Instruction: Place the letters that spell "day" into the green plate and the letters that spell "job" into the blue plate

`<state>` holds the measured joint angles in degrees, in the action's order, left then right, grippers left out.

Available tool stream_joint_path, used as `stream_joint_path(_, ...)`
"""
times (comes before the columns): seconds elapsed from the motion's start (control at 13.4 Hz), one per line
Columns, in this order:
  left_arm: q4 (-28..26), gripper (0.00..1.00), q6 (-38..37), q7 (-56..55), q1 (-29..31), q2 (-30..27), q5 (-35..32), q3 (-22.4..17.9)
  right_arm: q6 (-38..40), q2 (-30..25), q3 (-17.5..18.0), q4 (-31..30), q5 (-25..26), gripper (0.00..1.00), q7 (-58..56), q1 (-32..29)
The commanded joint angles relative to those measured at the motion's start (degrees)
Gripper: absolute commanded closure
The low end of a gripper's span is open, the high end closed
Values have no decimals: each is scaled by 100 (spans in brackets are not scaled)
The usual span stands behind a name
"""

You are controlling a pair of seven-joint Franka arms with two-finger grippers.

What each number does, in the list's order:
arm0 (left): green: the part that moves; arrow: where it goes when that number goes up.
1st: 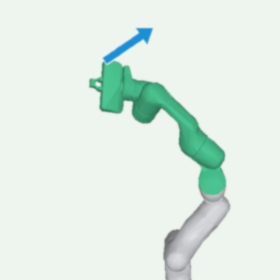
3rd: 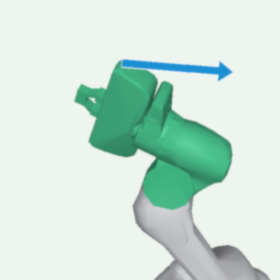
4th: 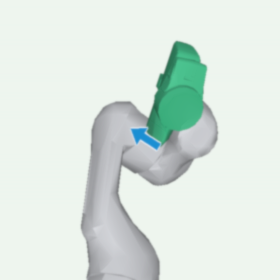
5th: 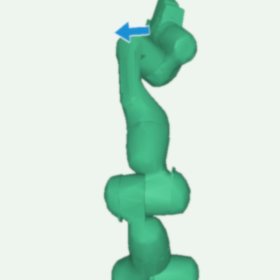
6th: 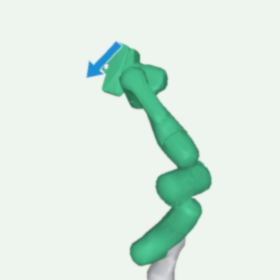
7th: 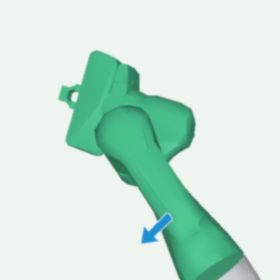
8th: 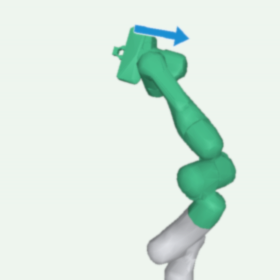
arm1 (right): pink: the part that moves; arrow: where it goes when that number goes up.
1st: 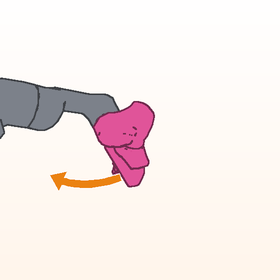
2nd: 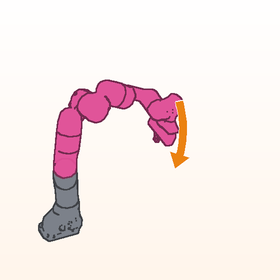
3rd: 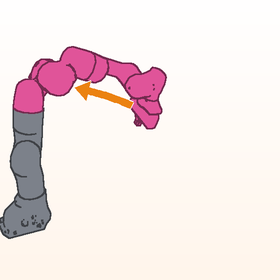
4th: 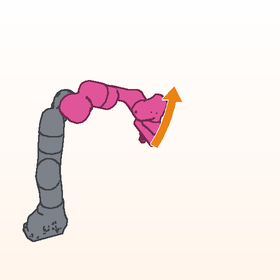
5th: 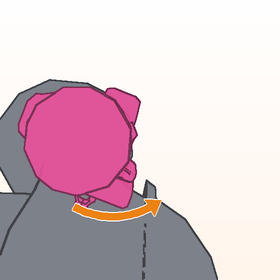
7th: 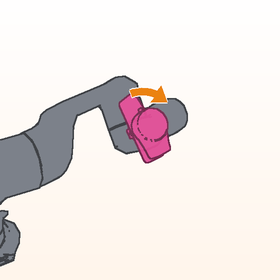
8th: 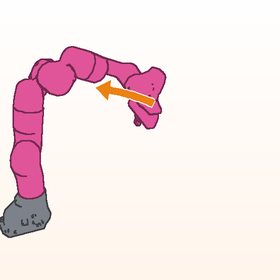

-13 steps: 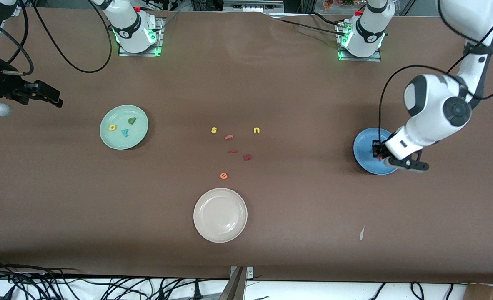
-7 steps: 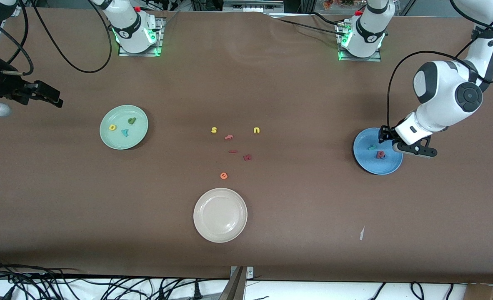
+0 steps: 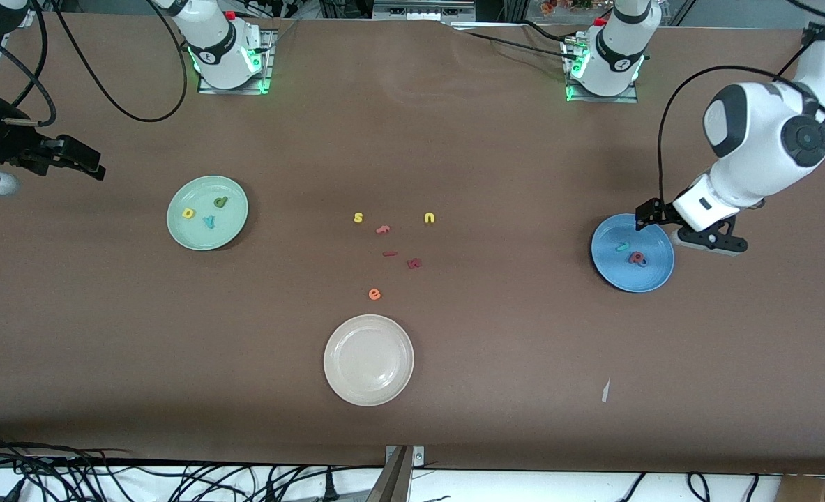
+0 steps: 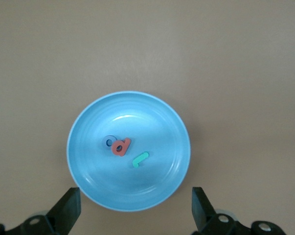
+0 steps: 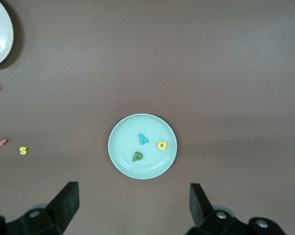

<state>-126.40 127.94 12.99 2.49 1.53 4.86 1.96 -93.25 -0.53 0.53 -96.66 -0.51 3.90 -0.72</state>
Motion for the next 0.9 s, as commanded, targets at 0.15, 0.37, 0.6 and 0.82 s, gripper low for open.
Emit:
stream_joint_path(0.15,1376,0,-2128,19,59,-566,-73,68,-9,-70,53,-54,-2,0,32,-69)
stream_joint_path(0.37,2687,0,-3448,-234,7,-426,-82,16,-9,-70,53,-54,-2,0,32,-78)
stream_joint_path(0.6,3751,0,-4459,-621,-326,-49,-467,-134,-18,-70,53,-54,-2,0,6,-69)
stream_joint_path(0.82,3982,0,-4664,-1385,-547,128,-530,-169,-35,-61,53,-54,-10,0,-12,-78)
